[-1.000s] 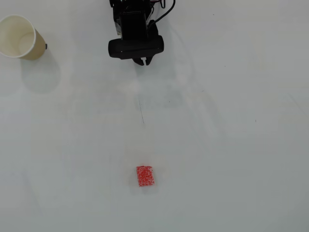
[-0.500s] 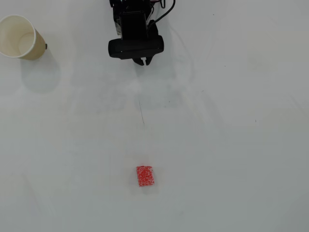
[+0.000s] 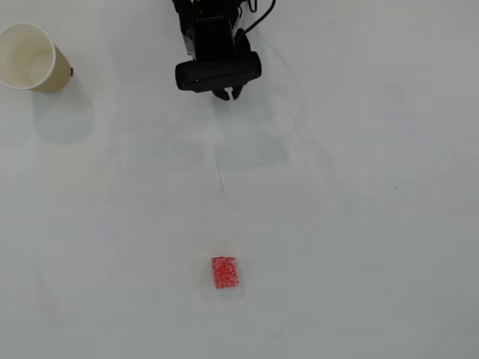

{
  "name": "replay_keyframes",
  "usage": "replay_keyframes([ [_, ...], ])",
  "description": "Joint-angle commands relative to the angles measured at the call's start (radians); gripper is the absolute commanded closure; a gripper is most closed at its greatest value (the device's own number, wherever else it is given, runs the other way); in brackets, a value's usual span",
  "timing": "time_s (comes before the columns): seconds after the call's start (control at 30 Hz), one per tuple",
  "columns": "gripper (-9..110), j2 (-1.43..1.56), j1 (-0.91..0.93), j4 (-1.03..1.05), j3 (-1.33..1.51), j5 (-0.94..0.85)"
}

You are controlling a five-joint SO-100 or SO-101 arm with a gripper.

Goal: Pick up the cube and drop it in the cup.

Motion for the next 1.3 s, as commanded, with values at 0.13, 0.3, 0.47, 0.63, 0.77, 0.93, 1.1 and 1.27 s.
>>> replay_keyframes([
  [0.13, 102, 0.038, 0.043, -0.357, 0.034, -0.005],
  [0.3, 102, 0.038, 0.057, -0.591, 0.034, -0.006],
  [0.47, 102, 0.04, 0.083, -0.663, 0.034, -0.008],
  [0.63, 102, 0.041, 0.104, -0.647, 0.034, -0.008],
  [0.77, 102, 0.041, 0.129, -0.643, 0.034, -0.008],
  [0.93, 102, 0.041, 0.143, -0.634, 0.035, -0.008],
  [1.1, 102, 0.041, 0.144, -0.62, 0.035, -0.008],
  [1.27, 101, 0.041, 0.146, -0.629, 0.035, -0.008],
])
